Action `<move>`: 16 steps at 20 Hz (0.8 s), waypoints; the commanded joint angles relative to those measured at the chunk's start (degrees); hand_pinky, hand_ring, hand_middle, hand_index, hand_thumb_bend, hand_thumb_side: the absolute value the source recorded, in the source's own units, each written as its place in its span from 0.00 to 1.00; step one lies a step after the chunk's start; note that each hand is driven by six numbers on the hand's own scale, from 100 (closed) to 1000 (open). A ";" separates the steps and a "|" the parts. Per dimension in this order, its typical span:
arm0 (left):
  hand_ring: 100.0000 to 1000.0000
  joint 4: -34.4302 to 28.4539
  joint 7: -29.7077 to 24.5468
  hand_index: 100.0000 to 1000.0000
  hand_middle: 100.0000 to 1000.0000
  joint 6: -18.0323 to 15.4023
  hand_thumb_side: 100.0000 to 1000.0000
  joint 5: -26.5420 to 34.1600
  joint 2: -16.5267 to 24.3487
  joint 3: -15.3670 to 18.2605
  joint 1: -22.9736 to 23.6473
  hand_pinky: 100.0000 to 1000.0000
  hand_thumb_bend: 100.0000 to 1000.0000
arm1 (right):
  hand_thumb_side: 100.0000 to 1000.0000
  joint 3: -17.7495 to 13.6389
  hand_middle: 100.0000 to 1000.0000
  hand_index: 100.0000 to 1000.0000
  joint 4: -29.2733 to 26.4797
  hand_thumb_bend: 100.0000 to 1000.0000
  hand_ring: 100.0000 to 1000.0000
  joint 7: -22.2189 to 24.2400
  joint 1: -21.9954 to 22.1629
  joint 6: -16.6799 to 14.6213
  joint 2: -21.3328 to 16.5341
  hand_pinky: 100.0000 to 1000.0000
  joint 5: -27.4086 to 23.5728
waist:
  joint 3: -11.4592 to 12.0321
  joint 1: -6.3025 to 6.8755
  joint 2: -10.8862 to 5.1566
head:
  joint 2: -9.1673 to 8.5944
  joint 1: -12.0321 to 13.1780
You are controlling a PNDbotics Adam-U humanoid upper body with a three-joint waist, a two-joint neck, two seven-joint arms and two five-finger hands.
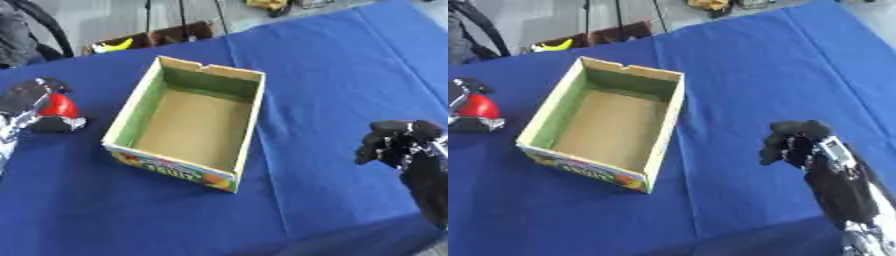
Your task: Pick up objects on the table and place them in the box.
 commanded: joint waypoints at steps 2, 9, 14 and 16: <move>0.46 -1.58 -2.26 0.76 0.62 -0.25 0.37 -0.14 1.47 0.03 -0.40 0.12 0.36 | 0.90 -0.17 0.54 0.72 -1.20 0.00 0.55 0.05 -0.51 -0.06 -0.47 0.53 0.14 | 0.13 -0.30 -0.70 | -0.58 -0.20; 0.42 -2.35 -5.01 0.74 0.58 0.12 0.12 0.64 1.38 -0.05 -0.26 0.00 0.00 | 0.90 -0.22 0.54 0.72 -1.20 0.00 0.55 0.00 -0.45 -0.01 -0.39 0.53 0.16 | 0.21 -0.37 -0.72 | -0.56 -0.33; 0.37 -3.32 -5.03 0.73 0.56 0.70 0.17 2.82 1.43 0.10 -0.03 0.00 0.00 | 0.90 -0.32 0.54 0.72 -1.20 0.00 0.55 -0.11 -0.29 0.03 -0.32 0.53 0.20 | 0.38 -0.46 -0.83 | -0.42 -0.49; 0.37 -4.03 -5.33 0.73 0.56 0.65 0.17 4.17 1.62 0.29 -0.08 0.00 0.00 | 0.90 -0.36 0.54 0.72 -1.20 0.00 0.55 -0.15 -0.25 0.05 -0.31 0.53 0.18 | 0.48 -0.50 -0.92 | -0.35 -0.55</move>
